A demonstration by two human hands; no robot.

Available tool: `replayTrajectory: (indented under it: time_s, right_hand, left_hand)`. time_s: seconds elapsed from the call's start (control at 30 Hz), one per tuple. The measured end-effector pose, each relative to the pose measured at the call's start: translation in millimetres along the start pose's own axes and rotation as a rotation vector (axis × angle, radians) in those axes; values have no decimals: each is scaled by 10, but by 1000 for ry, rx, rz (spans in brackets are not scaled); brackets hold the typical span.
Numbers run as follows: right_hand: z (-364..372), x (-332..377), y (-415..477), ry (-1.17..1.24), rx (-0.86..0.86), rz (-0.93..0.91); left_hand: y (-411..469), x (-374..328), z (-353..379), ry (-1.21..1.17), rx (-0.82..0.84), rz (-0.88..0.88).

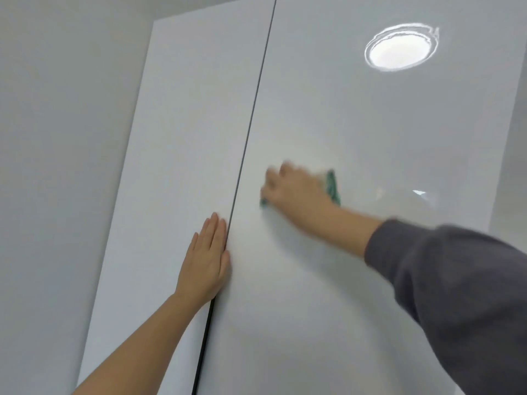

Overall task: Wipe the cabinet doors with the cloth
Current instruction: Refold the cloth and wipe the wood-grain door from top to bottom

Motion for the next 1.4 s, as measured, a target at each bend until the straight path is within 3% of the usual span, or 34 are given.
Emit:
replayTrajectory:
  time_s: [0.03, 0.1, 0.17, 0.3, 0.37, 0.43, 0.57, 0.7, 0.77, 0.83, 0.97, 1.07, 1.13, 1.23, 1.33, 1.4]
  right_hand:
    - [-24, 315, -275, 76, 100, -100]
    - [-58, 778, -725, 94, 99, -358]
    - [31, 747, -668, 84, 28, -398]
    - [207, -160, 545, -215, -188, -47]
    - [305, -515, 955, -268, -168, 168]
    - [380, -489, 1107, -236, -151, 262]
    - [626, 382, 851, -74, -99, 68]
    - [525, 1390, -20, 138, 147, -334]
    - [485, 1504, -79, 134, 159, -430]
    - [564, 1170, 334, 42, 51, -337]
    - [716, 97, 1435, -283, -130, 96]
    - [829, -24, 1755, -263, -164, 289]
    - [937, 308, 1756, -192, -153, 231]
    - [1068, 972, 1374, 26, -68, 2]
    - [975, 1587, 759, 154, 134, -356]
    - [946, 1703, 639, 174, 182, -546]
  left_hand:
    - [65, 36, 10, -16, -5, -11]
    - [154, 87, 48, -48, -20, -12]
    - [149, 144, 99, -57, -34, 4]
    - [163, 368, 148, -63, -73, 104]
    - [245, 525, 144, -69, -76, 201]
    - [349, 694, 140, -78, -85, 198]
    - [666, 1086, 138, -99, -94, 47]
    - [752, 1264, 161, -84, -79, 154]
    - [708, 1351, 181, -77, -77, 205]
    - [691, 1437, 211, -74, -85, 247]
    - [720, 1607, 228, -64, -63, 357]
    - [790, 1811, 180, -64, -45, 337]
    - [876, 1994, 123, -79, -46, 147]
    - [940, 2188, 61, -71, -2, -79]
    - [945, 2238, 18, -58, 61, -69]
    - [926, 2281, -6, -45, 79, -53]
Point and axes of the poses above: each hand's wrist, its own y-axis towards the middle knuckle, its own z-axis out of the palm, x = y × z, the point moved 1 cm from there along y, towards the middle knuckle, and after that the axes turned 9 degrees about -x, right-handed, at the moved point
